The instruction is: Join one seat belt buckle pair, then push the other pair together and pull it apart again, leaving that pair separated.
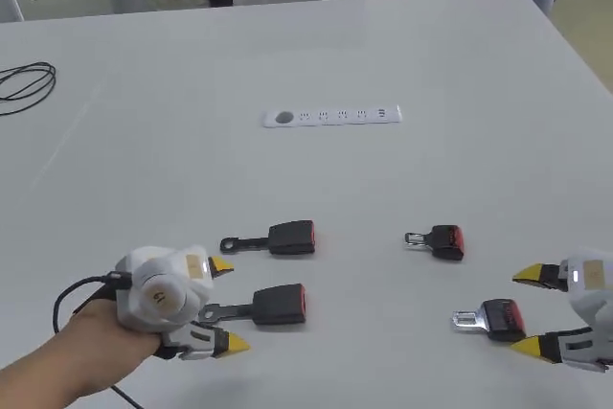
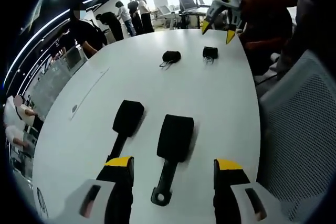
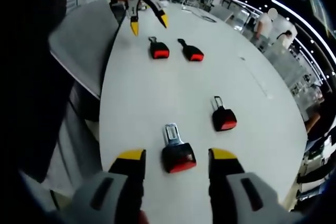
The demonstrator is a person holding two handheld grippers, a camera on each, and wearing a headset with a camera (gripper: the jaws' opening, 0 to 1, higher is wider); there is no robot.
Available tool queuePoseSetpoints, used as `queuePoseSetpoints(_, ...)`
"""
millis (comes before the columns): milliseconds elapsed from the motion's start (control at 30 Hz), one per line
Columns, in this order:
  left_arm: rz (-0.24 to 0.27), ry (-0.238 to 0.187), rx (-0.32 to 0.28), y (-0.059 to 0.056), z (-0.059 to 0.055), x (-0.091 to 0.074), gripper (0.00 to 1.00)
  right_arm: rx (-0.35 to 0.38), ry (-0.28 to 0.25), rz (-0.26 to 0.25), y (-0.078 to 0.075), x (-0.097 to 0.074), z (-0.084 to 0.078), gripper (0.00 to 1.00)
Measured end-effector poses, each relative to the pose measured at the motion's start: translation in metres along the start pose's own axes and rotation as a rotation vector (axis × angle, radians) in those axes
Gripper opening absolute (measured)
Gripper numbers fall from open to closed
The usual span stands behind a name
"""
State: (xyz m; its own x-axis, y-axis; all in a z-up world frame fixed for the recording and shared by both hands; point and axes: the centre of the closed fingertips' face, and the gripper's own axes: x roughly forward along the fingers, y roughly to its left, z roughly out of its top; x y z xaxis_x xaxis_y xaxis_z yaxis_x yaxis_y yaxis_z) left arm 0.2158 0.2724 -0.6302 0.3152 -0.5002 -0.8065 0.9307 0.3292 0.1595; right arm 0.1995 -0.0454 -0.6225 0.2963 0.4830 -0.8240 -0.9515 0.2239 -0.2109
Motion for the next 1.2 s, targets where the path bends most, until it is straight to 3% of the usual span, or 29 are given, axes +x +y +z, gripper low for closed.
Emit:
queuePoseSetpoints(267,-0.067,0.026,0.043,-0.002,0.007,0.022,0.59,0.002,0.026,0.063,-0.004,0.014,-0.008,0.45)
queuePoseSetpoints(700,-0.176,0.082,0.072,0.0,0.006,0.043,0.54,-0.031,0.08,0.148,-0.002,0.029,-0.016,0.43)
queuePoseSetpoints(933,-0.263,0.108,0.079,-0.009,0.006,0.05,0.46,-0.041,0.111,0.199,0.002,0.037,-0.025,0.43)
queuePoseSetpoints(1200,-0.29,0.132,0.095,-0.01,-0.001,0.056,0.42,-0.027,0.135,0.227,0.001,0.047,-0.034,0.41)
